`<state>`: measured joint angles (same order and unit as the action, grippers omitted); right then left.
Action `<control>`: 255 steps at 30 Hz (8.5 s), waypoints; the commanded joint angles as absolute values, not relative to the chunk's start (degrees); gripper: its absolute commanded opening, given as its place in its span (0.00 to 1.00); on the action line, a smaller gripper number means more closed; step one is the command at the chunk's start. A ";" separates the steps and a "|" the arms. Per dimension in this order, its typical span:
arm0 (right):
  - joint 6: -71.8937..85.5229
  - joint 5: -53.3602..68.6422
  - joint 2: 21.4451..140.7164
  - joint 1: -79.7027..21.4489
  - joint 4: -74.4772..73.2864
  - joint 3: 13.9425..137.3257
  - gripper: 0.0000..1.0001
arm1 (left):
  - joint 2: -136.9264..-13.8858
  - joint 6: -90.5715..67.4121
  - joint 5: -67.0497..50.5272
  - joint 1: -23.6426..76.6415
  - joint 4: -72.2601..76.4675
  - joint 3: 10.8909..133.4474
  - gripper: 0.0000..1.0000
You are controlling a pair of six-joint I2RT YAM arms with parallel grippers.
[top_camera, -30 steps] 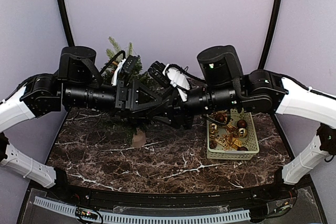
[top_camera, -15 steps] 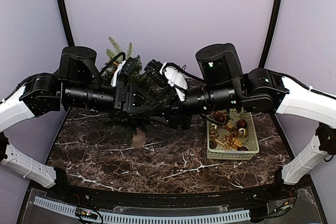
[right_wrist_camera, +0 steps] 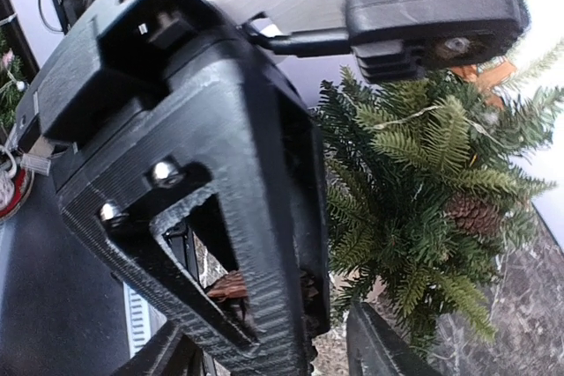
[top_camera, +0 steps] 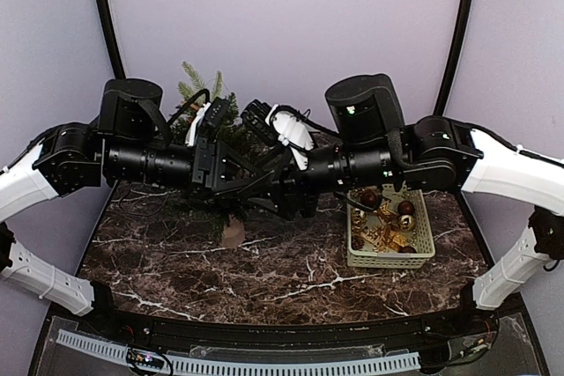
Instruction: Decorate the small christmas tree
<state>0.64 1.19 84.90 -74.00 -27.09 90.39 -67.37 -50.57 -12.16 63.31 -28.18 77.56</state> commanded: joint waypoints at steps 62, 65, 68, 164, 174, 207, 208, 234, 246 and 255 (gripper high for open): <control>21.01 -10.65 70.80 -63.72 -5.37 65.72 0.81 | -51.61 -36.32 8.94 52.43 -27.70 62.66 0.26; 22.11 -8.90 72.88 -63.71 -3.78 66.36 0.81 | -51.33 -36.32 9.97 52.42 -26.85 61.88 0.26; 22.77 -6.64 75.09 -63.72 -1.21 66.98 0.82 | -51.21 -36.00 10.78 52.35 -26.58 61.41 0.26; 26.08 -7.53 90.09 -63.59 -6.64 79.06 0.00 | -47.43 -33.05 15.10 51.06 -30.14 58.12 0.75; 25.82 -8.81 89.24 -63.62 -7.87 79.69 0.10 | -44.74 -28.77 8.78 51.06 -37.44 63.34 0.79; 28.05 -20.02 72.38 -55.63 -18.96 70.88 0.70 | -45.42 -20.12 -1.62 24.55 -46.37 64.70 0.72; 28.31 -19.88 71.69 -54.72 -19.39 70.16 0.70 | -45.85 -19.99 -2.70 23.31 -45.81 63.86 0.71; 28.31 -7.72 68.56 -24.80 -31.90 52.56 0.64 | -37.82 -16.24 8.70 9.27 -13.39 34.90 0.69; 24.54 -7.45 83.22 -21.99 -28.83 54.32 0.49 | -40.16 -10.94 5.54 9.31 -11.56 35.55 0.71; 19.44 -5.67 100.73 -19.53 -24.85 65.08 0.30 | -40.03 -10.13 6.19 9.23 -11.52 35.30 0.71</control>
<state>22.37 -6.87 96.12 -20.27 -28.05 60.64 -40.99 -11.53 6.04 9.52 -13.30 34.13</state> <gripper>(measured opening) 0.312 0.708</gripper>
